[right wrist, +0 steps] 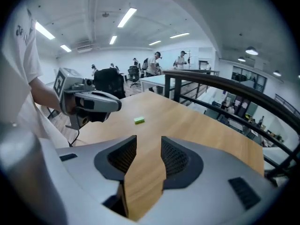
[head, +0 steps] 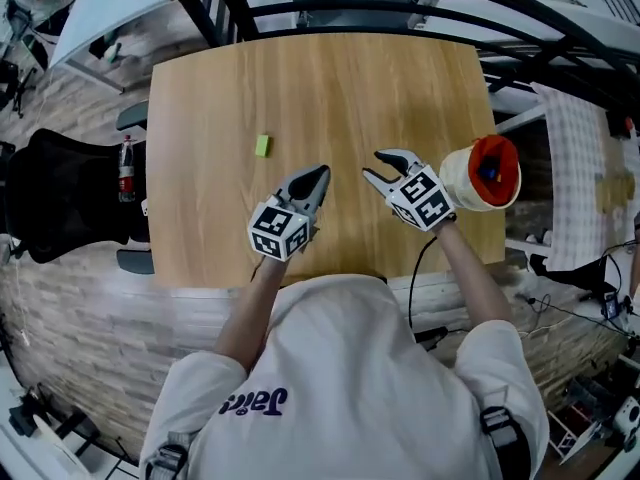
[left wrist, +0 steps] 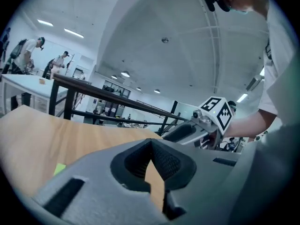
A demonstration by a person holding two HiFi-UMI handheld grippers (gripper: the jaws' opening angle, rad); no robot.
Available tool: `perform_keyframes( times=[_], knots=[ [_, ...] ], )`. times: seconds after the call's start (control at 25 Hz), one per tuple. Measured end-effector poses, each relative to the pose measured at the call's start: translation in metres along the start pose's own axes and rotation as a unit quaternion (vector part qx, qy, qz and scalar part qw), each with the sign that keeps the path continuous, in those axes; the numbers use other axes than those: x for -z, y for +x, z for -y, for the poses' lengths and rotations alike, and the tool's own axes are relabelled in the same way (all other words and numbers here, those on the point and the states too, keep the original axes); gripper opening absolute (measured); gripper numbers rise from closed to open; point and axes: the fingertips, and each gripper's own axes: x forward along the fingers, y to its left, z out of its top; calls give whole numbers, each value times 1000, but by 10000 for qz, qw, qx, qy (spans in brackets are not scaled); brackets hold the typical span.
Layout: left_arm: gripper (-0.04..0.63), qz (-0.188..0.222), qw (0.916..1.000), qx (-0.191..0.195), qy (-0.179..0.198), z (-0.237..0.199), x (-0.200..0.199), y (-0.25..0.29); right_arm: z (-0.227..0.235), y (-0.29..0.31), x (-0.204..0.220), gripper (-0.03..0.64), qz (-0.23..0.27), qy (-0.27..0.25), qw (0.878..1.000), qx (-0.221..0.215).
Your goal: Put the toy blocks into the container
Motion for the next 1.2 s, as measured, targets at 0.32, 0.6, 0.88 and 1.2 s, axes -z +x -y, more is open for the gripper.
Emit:
perform_keyframes(
  times=[0.32, 0.6, 0.88, 1.2],
  knots=[
    [6, 162, 9934, -1120, -156, -74, 10, -71, -55, 129, -23, 155, -263, 55, 9940, -1063],
    [6, 106, 9840, -1749, -335, -120, 28, -109, -84, 221, -39, 166, -583, -392, 9879, -1384],
    [6, 5, 9780, -2017, -528, -145, 47, -120, -86, 286, -36, 239, -948, -876, 9843, -1207],
    [6, -39, 9770, -2043, -603, -158, 51, -123, -75, 322, -35, 276, -1316, -1469, 9747, -1052]
  ],
)
